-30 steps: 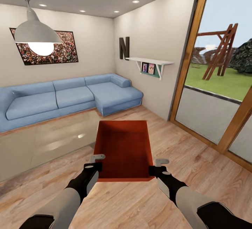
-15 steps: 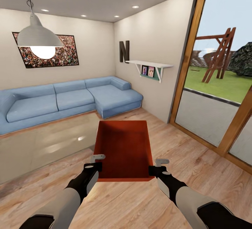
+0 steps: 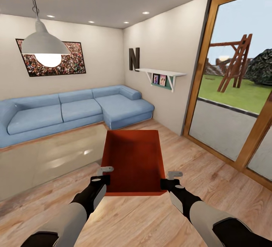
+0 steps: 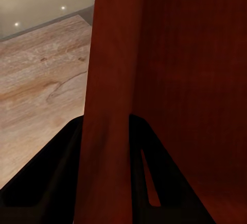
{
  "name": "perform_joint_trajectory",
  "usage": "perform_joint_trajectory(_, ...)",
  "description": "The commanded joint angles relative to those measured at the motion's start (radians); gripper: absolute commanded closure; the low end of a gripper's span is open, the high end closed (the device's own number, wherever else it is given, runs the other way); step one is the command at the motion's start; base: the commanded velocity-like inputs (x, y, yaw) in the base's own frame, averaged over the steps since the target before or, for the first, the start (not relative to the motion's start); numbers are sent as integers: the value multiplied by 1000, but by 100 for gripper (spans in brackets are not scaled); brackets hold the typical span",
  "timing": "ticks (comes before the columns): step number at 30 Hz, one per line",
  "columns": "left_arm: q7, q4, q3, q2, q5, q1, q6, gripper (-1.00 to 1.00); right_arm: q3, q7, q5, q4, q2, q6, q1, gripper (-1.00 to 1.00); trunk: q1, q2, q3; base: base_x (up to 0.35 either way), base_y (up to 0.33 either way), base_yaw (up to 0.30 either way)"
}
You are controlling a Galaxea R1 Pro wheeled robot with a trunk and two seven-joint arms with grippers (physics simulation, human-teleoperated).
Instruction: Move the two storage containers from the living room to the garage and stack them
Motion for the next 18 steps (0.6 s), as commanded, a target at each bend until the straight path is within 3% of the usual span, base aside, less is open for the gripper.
perform_joint_trajectory(1, 8, -4, 24, 6, -18, -1, 9, 100, -8, -5, -8, 1, -1, -4, -1, 100, 1, -2, -1, 0, 0, 0)
perform_joint_trajectory(18, 8, -4, 24, 6, -18, -1, 8, 100, -8, -5, -8, 1, -1, -4, -1, 100, 1, -2, 27, 0, 0, 0)
